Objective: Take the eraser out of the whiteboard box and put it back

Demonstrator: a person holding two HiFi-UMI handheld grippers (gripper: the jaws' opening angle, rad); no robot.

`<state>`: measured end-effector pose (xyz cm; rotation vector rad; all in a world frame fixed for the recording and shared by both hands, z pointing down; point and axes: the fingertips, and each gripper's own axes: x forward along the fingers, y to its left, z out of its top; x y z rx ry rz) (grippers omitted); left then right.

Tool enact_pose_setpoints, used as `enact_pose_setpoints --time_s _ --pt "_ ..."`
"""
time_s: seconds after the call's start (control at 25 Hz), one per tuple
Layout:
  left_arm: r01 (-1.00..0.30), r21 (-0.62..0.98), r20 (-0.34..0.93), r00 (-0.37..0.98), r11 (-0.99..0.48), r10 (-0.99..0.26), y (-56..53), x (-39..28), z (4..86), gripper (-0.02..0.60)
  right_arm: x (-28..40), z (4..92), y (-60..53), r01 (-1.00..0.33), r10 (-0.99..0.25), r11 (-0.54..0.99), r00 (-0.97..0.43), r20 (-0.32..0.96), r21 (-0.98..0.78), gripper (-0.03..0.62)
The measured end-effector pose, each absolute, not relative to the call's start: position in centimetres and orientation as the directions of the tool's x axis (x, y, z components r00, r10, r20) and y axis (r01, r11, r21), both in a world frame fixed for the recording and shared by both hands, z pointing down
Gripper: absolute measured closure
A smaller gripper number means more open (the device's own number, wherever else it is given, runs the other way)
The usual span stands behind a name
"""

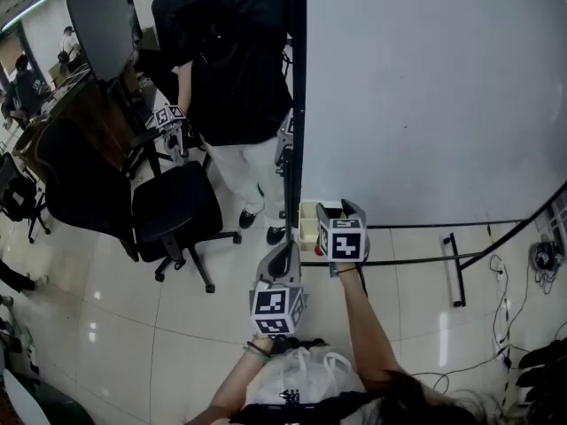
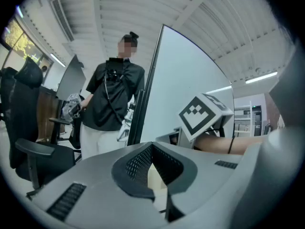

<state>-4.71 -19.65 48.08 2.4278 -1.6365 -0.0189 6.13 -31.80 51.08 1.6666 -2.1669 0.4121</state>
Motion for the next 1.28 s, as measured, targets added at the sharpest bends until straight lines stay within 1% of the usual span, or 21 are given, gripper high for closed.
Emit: enact_pose_setpoints --time_s 0.16,0.32,0.4,0.6,0.84,1.04,1.2,1.28 --pt "-0.916 0.194 0.121 0.377 -0.35 -0.918 -19.3 -5.4 48.7 0.578 6.6 47.1 -30.2 -0.964 -0.9 0.262 -0.26 0.351 -0.041 0.339" --pt "-0.919 0.208 0.129 0.365 -0.335 -0.922 -19.6 -5.9 49.1 0.578 6.6 42.7 -28.3 -0.953 -0.92 0.303 -0.298 0.256 -0.023 0.339" --pt "-0.917 0.209 0.124 0.37 -0.34 -0.921 -19.6 -5.4 49.1 0.578 7.0 41.2 -26.8 -0.946 -0.92 0.325 -0.318 0.229 -0.007 0.341" --pt "-0.914 0.196 0.106 0.379 -0.354 -0.919 -19.5 -4.8 48.2 0.578 7.1 40.9 -23.6 -0.936 -0.915 0.351 -0.342 0.213 0.003 0.341" --pt "-0.909 0.178 0.073 0.394 -0.377 -0.916 -19.8 -3.3 46.9 0.578 6.8 43.5 -22.9 -0.933 -0.905 0.359 -0.34 0.255 0.032 0.344" --pt "-0.9 0.105 0.099 0.432 -0.423 -0.896 -19.5 -2.3 46.9 0.58 6.6 43.2 -22.9 -0.93 -0.905 0.366 -0.348 0.244 0.03 0.344" --pt "-0.915 0.111 0.044 0.394 -0.387 -0.918 -19.7 -2.9 46.3 0.578 6.6 42.5 -23.0 -0.929 -0.907 0.37 -0.354 0.228 0.031 0.344" --pt "-0.925 0.099 0.047 0.373 -0.367 -0.927 -19.8 -3.4 46.6 0.578 6.3 42.2 -22.9 -0.926 -0.905 0.377 -0.362 0.225 0.029 0.344"
